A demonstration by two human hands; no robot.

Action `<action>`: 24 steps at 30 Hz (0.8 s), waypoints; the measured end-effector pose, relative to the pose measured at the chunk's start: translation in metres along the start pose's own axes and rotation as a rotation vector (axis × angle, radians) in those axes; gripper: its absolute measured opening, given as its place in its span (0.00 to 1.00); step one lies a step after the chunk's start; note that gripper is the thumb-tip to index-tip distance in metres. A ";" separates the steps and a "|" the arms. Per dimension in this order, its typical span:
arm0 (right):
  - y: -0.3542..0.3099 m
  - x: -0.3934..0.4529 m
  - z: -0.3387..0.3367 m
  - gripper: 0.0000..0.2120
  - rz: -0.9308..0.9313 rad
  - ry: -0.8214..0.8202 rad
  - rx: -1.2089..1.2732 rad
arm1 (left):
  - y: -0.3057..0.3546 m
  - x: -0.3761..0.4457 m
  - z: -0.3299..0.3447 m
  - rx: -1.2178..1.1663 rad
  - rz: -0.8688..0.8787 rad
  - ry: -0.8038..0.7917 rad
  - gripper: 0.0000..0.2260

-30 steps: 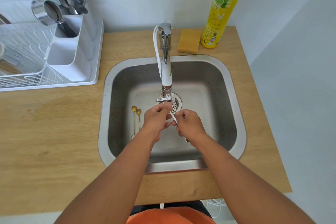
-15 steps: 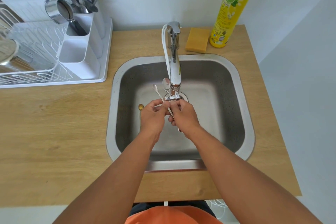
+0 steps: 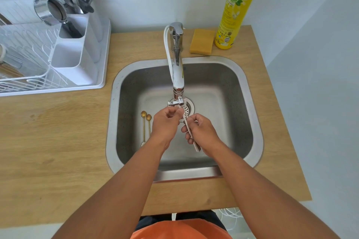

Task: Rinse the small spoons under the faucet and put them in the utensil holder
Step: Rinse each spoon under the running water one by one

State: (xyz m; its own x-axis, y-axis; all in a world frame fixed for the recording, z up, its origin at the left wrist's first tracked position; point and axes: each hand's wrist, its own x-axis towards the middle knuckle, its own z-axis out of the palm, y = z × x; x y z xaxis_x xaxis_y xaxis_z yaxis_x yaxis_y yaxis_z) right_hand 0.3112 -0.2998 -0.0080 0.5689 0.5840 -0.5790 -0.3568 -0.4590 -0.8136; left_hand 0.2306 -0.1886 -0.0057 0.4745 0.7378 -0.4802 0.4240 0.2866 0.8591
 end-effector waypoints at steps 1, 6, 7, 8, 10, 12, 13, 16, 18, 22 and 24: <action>0.001 0.000 -0.001 0.10 0.012 -0.007 0.014 | 0.000 0.001 0.001 0.008 -0.011 -0.016 0.04; 0.003 -0.003 -0.004 0.11 0.019 -0.012 0.029 | 0.001 0.002 0.008 0.033 -0.066 -0.018 0.07; 0.004 -0.004 -0.004 0.12 0.019 -0.008 0.023 | 0.001 0.002 0.009 0.040 -0.071 -0.016 0.07; 0.004 -0.005 -0.004 0.12 0.019 -0.005 0.018 | 0.001 0.002 0.009 0.050 -0.073 -0.015 0.08; 0.004 -0.007 -0.004 0.13 0.020 -0.007 0.008 | 0.000 0.002 0.009 0.067 -0.080 -0.011 0.08; 0.004 -0.008 -0.005 0.13 0.020 -0.015 -0.017 | 0.000 0.002 0.009 0.074 -0.094 -0.017 0.09; 0.005 -0.009 -0.005 0.13 0.018 -0.018 -0.030 | 0.000 0.001 0.008 0.077 -0.100 -0.023 0.09; 0.008 -0.009 -0.005 0.12 0.003 -0.028 -0.053 | 0.002 0.000 0.007 0.062 -0.124 -0.032 0.11; 0.010 -0.008 -0.004 0.12 -0.006 -0.033 -0.068 | 0.001 0.000 0.006 0.013 -0.162 -0.035 0.13; 0.010 -0.003 0.000 0.11 -0.008 -0.031 -0.074 | -0.005 -0.001 0.005 -0.067 -0.236 -0.005 0.14; 0.005 0.000 0.004 0.11 -0.003 -0.013 -0.064 | -0.010 -0.002 0.001 -0.073 -0.247 0.045 0.15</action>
State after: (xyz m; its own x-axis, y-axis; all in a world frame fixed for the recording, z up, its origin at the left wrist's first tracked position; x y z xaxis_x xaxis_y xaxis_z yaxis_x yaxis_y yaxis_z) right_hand 0.3067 -0.2992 -0.0119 0.5599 0.5941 -0.5776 -0.3071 -0.4987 -0.8106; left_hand 0.2260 -0.1936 -0.0138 0.3281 0.6657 -0.6702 0.4649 0.5038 0.7280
